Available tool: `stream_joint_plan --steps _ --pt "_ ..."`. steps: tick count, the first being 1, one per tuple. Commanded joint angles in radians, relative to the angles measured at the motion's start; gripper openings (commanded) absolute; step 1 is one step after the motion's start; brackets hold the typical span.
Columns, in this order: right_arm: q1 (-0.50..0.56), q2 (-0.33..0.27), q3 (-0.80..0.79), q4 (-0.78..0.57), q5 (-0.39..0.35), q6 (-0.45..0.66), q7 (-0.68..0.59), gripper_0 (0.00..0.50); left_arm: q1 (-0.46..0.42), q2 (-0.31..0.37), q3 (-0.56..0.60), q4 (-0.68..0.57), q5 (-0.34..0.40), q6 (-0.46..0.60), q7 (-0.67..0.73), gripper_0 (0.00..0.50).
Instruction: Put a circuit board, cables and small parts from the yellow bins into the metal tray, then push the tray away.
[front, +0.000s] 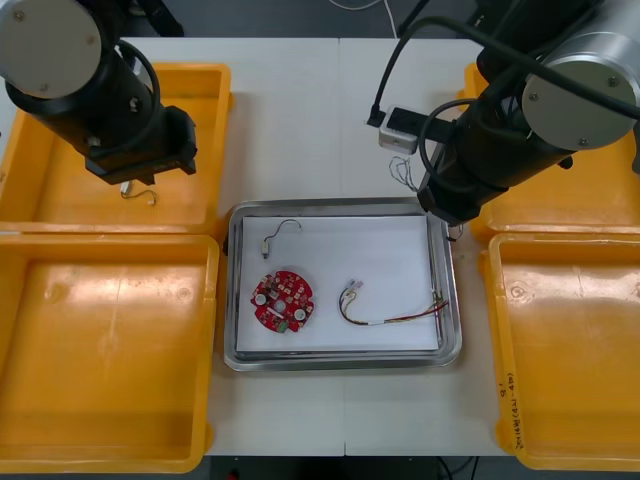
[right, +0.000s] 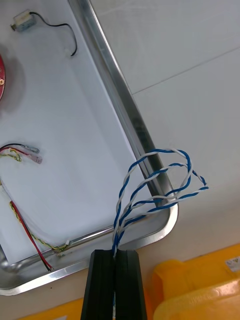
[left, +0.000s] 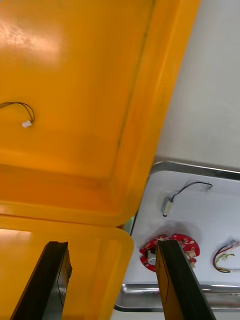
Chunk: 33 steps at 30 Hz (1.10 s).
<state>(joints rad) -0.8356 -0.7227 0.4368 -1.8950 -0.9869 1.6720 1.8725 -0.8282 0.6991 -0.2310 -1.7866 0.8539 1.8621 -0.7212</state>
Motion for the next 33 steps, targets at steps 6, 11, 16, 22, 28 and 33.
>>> stream_joint_plan --steps 6,11,16,22,28,33 --pt "0.001 0.032 0.138 -0.029 0.030 -0.081 0.166 0.000 -0.063 0.065 0.102 0.165 -0.045 0.006 -0.360 0.500" --pt "0.001 0.048 0.217 -0.029 0.091 -0.121 0.177 0.000 -0.074 0.065 0.144 0.273 -0.072 -0.026 -0.457 0.500" --pt "0.001 0.055 0.295 -0.026 0.180 -0.167 0.183 0.000 -0.085 0.066 0.165 0.392 -0.104 -0.112 -0.560 0.500" --pt "0.001 0.055 0.352 0.040 0.194 -0.242 0.189 0.000 -0.095 0.065 0.165 0.487 -0.124 -0.219 -0.612 0.500" --pt "0.001 0.062 0.392 0.100 0.200 -0.336 0.198 0.000 -0.098 0.059 0.165 0.575 -0.133 -0.311 -0.672 0.500" --pt "0.001 0.068 0.415 0.140 0.203 -0.380 0.200 0.000 -0.098 0.054 0.165 0.644 -0.136 -0.370 -0.732 0.500"
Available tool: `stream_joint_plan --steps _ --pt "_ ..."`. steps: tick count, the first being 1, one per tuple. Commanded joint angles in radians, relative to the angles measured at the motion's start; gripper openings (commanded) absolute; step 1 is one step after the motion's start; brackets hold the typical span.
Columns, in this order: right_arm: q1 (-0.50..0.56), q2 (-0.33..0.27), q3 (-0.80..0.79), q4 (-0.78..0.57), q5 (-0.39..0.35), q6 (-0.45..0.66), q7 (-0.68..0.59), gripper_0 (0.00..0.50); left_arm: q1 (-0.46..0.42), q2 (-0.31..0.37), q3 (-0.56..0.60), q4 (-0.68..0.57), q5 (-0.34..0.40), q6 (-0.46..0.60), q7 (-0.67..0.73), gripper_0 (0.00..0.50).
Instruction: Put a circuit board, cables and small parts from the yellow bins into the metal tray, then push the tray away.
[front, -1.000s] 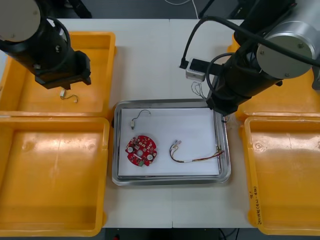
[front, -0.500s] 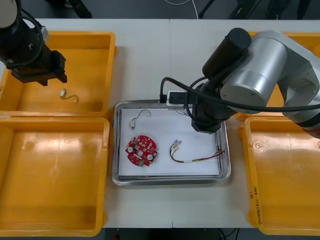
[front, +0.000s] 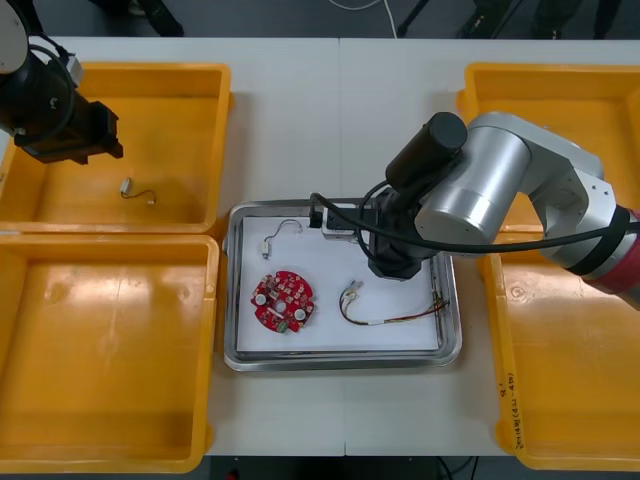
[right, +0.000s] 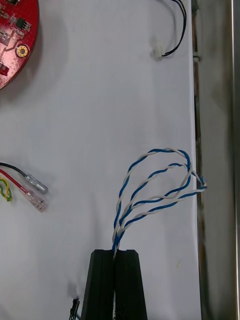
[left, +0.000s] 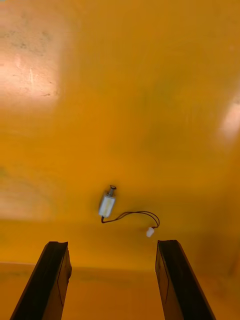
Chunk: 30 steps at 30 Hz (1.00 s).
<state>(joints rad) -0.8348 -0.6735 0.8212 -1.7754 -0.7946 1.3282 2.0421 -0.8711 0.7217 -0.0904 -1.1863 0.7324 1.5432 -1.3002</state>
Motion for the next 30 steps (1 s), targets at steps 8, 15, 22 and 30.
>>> stream_joint_plan --steps 8,15,22,30 --pt "0.000 0.040 0.049 0.065 0.029 -0.063 0.036 0.000 -0.055 0.018 -0.032 0.109 -0.019 -0.140 -0.183 0.500" --pt "0.000 0.041 0.050 0.070 0.037 -0.067 0.030 0.058 -0.055 -0.024 -0.046 0.148 -0.021 -0.187 -0.186 0.500" --pt "0.000 0.043 0.044 0.065 0.037 -0.067 0.023 0.500 -0.054 -0.050 -0.063 0.166 -0.025 -0.199 -0.189 0.500" --pt "0.000 0.043 0.006 0.034 0.028 -0.015 0.017 0.500 -0.023 -0.079 -0.063 0.165 -0.028 -0.232 -0.194 0.500"
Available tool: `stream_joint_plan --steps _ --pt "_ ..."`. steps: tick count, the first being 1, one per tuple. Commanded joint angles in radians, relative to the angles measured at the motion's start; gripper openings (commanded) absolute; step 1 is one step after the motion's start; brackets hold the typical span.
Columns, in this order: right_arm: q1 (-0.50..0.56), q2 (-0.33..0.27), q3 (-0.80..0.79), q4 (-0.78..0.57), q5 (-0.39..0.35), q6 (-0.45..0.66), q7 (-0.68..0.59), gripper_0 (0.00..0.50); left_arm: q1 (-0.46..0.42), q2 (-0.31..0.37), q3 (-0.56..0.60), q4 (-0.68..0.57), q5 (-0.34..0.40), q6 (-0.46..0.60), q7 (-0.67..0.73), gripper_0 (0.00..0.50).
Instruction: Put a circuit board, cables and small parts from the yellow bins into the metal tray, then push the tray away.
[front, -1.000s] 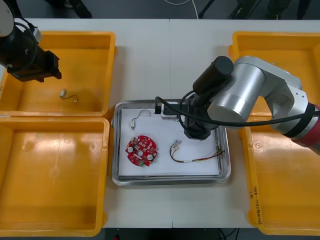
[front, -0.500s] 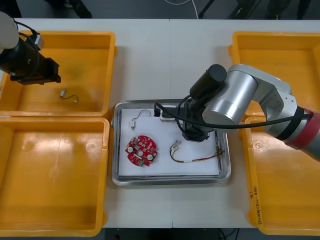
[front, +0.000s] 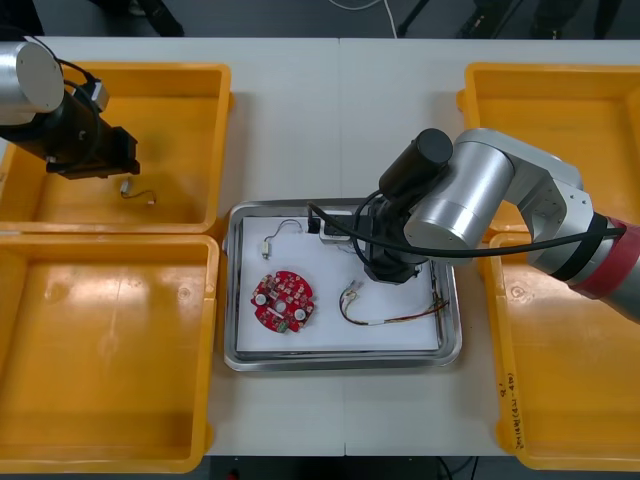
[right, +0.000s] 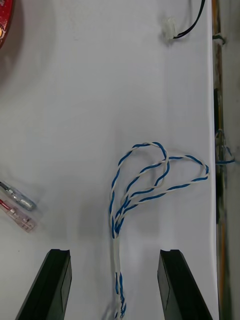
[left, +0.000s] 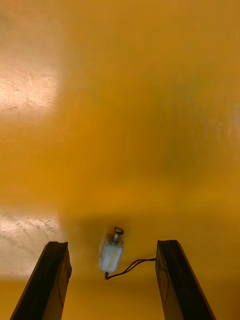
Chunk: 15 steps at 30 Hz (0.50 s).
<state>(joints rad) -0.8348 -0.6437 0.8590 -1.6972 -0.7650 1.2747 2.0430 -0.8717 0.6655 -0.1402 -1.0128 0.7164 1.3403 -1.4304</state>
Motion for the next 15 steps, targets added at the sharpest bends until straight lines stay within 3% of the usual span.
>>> stream_joint_plan --steps 1,11,15 --pt "0.000 0.016 -0.044 -0.055 -0.005 0.064 0.014 0.500 -0.016 -0.024 -0.015 -0.009 -0.012 -0.035 -0.067 0.500" --pt "0.000 0.076 -0.247 -0.113 -0.071 0.333 -0.027 0.500 0.030 -0.029 -0.015 -0.030 -0.012 -0.039 -0.088 0.500" --pt "0.000 0.101 -0.350 -0.124 -0.122 0.426 -0.099 0.500 0.057 -0.027 -0.015 -0.058 -0.012 -0.039 -0.090 0.500"
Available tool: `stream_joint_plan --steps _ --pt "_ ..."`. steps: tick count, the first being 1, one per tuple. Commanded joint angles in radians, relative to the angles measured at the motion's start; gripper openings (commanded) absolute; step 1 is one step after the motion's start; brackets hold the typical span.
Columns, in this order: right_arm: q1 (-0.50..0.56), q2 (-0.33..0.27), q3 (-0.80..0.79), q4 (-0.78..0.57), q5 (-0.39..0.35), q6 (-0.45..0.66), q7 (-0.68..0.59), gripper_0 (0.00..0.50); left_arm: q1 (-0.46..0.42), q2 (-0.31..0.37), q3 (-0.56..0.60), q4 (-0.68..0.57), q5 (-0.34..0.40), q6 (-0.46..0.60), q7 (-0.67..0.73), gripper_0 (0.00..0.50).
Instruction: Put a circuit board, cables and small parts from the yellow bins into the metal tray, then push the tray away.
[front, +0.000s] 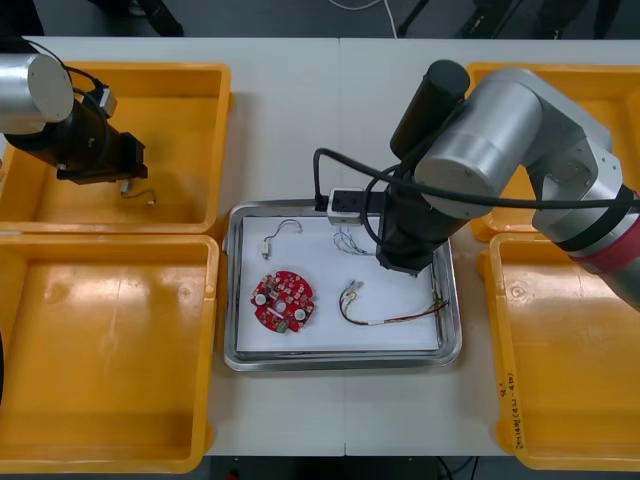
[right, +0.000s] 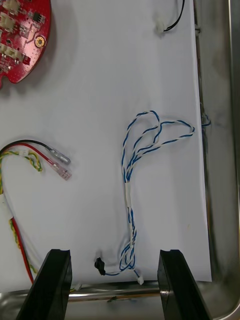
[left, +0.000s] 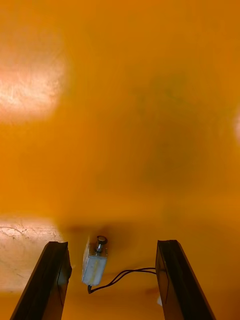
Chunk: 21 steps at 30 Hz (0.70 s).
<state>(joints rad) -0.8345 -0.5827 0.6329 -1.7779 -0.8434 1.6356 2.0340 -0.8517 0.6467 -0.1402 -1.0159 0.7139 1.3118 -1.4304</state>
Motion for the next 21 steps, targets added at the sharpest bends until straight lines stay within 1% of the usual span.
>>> stream_joint_plan --steps 1,6,9,13,17,18,19,20,21 --pt "0.000 0.043 -0.144 -0.052 -0.046 0.086 -0.109 0.500 0.042 -0.009 -0.015 -0.056 -0.008 -0.011 -0.090 0.500" --pt "0.000 0.050 -0.214 -0.127 -0.045 0.201 -0.227 0.500 0.052 -0.009 -0.015 -0.059 -0.010 -0.016 -0.091 0.500" --pt "0.000 0.034 -0.248 -0.195 -0.023 0.284 -0.325 0.500 0.063 -0.010 -0.015 -0.059 -0.010 -0.034 -0.094 0.500" --pt "0.002 0.001 -0.303 -0.264 -0.020 0.284 -0.469 0.500 0.072 -0.010 -0.015 -0.061 -0.011 -0.049 -0.101 0.500" --pt "0.002 -0.023 -0.357 -0.294 -0.032 0.284 -0.583 0.500 0.072 -0.010 -0.016 -0.059 -0.011 -0.049 -0.104 0.500" --pt "0.000 -0.032 -0.375 -0.302 -0.039 0.284 -0.618 0.500 0.072 -0.010 -0.015 -0.059 -0.011 -0.049 -0.105 0.370" --pt "0.002 -0.037 -0.383 -0.305 -0.043 0.284 -0.633 0.500 0.072 -0.009 -0.015 -0.059 -0.010 -0.049 -0.107 0.221" --pt "0.002 -0.048 -0.400 -0.307 -0.057 0.284 -0.672 0.500 0.072 -0.010 -0.015 -0.061 -0.011 -0.049 -0.107 0.001" --pt "0.002 -0.055 -0.411 -0.305 -0.069 0.284 -0.699 0.500 0.072 -0.009 -0.016 -0.059 -0.011 -0.052 -0.107 0.000"
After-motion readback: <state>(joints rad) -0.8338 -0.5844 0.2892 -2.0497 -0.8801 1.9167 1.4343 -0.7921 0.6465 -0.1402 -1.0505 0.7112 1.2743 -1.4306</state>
